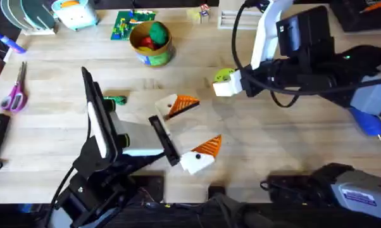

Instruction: Pick up the gripper from the table and insert it into the empty holder that is missing its gripper. Then pick up a screw, insert it into the mounting hole, and use the screwdriver to tighten it. Finally, clean up the table by picking up the vegetable and placing it into the bucket.

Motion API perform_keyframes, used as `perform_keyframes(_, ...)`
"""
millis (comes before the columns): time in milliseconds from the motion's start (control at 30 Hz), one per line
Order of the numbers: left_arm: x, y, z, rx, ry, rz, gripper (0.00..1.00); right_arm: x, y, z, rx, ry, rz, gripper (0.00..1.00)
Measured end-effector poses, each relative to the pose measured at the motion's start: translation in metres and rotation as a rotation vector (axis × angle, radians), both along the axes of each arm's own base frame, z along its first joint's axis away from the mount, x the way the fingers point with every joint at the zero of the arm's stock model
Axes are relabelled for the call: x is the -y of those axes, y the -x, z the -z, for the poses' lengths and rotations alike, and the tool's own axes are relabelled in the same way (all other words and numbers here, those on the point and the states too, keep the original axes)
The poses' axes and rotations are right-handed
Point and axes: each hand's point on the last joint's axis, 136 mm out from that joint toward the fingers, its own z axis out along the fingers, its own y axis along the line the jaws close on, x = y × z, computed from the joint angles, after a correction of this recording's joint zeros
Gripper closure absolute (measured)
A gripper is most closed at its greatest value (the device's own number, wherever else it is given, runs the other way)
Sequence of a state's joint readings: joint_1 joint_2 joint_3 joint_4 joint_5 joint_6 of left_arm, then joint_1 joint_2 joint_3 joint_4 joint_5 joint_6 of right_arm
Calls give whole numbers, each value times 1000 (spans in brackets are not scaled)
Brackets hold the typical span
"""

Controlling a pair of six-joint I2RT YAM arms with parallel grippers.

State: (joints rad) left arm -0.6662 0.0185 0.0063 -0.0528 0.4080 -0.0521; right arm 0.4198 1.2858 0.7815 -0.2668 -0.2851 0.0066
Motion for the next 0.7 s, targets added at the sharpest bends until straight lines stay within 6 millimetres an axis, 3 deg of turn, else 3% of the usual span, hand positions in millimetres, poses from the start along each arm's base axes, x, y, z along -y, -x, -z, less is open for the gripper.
perform_keyframes(200,0,0,0,0,0,0,8,1,-12,12,91,124,-53,74)
perform_keyframes(467,0,0,0,0,0,0,8,2,-18,40,67,195,-70,225)
perform_keyframes(700,0,0,0,0,0,0,8,2,-19,61,25,222,-80,418)
